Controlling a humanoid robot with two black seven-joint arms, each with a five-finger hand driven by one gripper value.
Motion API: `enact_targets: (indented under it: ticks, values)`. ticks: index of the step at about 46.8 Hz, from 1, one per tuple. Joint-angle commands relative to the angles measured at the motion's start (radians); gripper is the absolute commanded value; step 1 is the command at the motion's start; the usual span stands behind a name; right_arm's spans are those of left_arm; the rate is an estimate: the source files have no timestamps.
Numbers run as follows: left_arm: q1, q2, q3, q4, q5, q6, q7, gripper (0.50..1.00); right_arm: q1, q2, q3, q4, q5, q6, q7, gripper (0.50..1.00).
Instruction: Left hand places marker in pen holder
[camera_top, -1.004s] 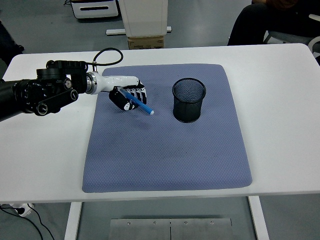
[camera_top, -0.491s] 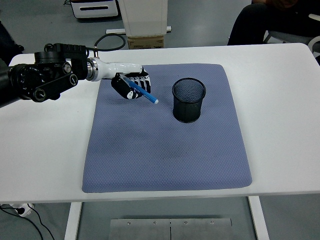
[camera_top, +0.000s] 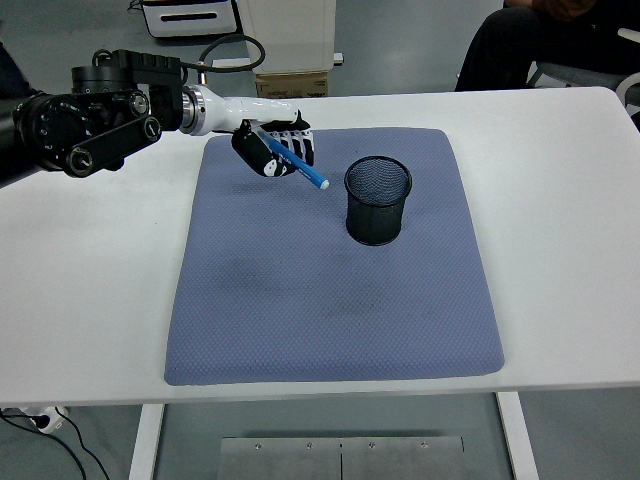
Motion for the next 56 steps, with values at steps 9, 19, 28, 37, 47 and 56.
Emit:
enact_targets:
  ticks: [9, 19, 28, 37, 47, 56]
  values:
    - [-0.016, -0.028, -0.009, 0.001, -0.014, -0.013, 0.000, 0.500, 0.000, 0.000, 0.000, 0.000, 0.000, 0.000, 0.000, 1.000]
    - [-0.032, -0.045, -0.009, 0.001, -0.054, -0.014, 0.000, 0.500, 0.000, 0.000, 0.000, 0.000, 0.000, 0.000, 0.000, 1.000]
    - [-0.032, -0.070, -0.031, 0.001, -0.083, -0.014, 0.000, 0.500, 0.000, 0.000, 0.000, 0.000, 0.000, 0.000, 0.000, 1.000]
    - [-0.033, -0.099, -0.047, 0.001, -0.097, -0.015, 0.002, 0.500, 0.000, 0.000, 0.000, 0.000, 0.000, 0.000, 0.000, 1.000]
    - [-0.032, -0.146, -0.049, 0.029, -0.143, -0.015, 0.002, 0.500, 0.000, 0.000, 0.000, 0.000, 0.000, 0.000, 0.000, 1.000]
    - [-0.032, -0.165, -0.073, 0.030, -0.199, -0.015, 0.002, 0.500, 0.000, 0.000, 0.000, 0.000, 0.000, 0.000, 0.000, 1.000]
